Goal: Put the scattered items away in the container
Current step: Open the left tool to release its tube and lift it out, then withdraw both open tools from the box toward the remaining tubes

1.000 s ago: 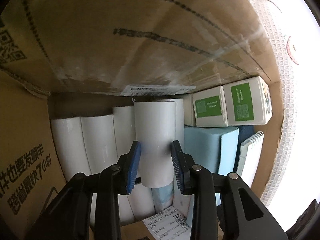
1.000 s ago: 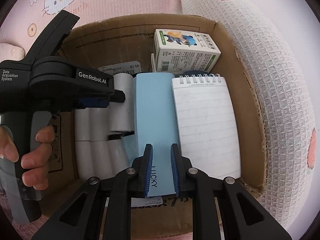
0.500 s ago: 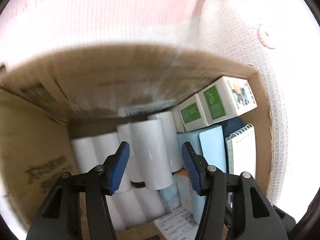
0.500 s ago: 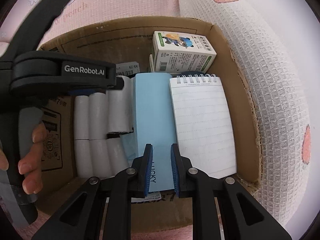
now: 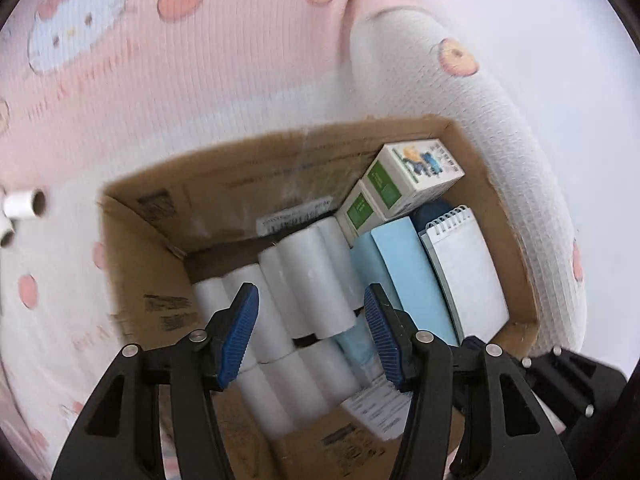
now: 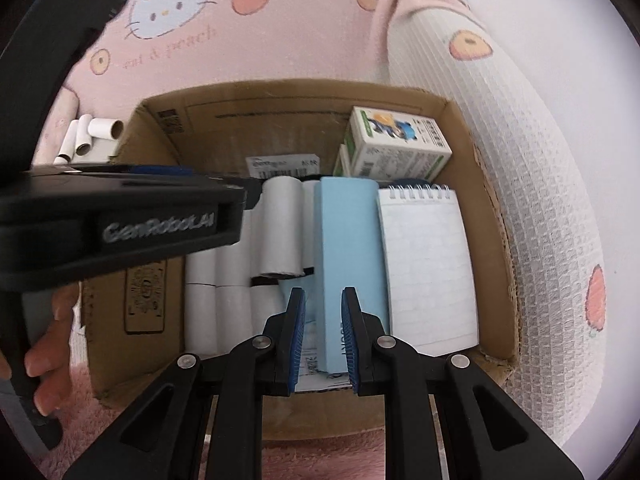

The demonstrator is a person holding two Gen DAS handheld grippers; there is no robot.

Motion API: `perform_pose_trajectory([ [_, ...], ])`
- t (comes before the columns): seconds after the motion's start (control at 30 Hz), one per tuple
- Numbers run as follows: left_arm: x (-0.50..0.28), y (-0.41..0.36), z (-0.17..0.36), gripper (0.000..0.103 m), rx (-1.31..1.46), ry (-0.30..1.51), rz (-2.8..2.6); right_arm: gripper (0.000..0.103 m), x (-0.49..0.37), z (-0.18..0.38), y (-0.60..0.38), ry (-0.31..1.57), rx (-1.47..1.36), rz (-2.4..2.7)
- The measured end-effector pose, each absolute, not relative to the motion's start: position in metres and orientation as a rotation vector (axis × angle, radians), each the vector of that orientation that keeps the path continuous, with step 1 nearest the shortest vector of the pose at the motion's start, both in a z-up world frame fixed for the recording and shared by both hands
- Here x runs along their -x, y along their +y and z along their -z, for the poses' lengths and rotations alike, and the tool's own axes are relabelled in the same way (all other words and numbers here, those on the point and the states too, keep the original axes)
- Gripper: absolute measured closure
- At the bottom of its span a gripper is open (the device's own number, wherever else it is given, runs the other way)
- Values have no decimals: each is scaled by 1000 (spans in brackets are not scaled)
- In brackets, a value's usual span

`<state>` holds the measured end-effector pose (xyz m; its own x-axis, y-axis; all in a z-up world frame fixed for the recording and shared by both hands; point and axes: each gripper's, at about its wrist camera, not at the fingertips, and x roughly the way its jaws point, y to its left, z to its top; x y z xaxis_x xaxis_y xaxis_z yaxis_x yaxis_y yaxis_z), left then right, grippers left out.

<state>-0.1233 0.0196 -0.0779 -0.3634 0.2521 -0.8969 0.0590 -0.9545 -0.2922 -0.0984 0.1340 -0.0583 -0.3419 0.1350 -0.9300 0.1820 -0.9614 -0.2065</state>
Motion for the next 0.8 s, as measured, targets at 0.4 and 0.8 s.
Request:
perform_pose_trajectory([
  [0.4, 88, 2, 37, 40, 1569, -89, -2669, 88, 86, 23, 110, 431, -1636, 2627],
  [0.8, 64, 23, 30, 40, 1551, 332, -2622, 88, 58, 4, 112, 292, -1617, 2803],
])
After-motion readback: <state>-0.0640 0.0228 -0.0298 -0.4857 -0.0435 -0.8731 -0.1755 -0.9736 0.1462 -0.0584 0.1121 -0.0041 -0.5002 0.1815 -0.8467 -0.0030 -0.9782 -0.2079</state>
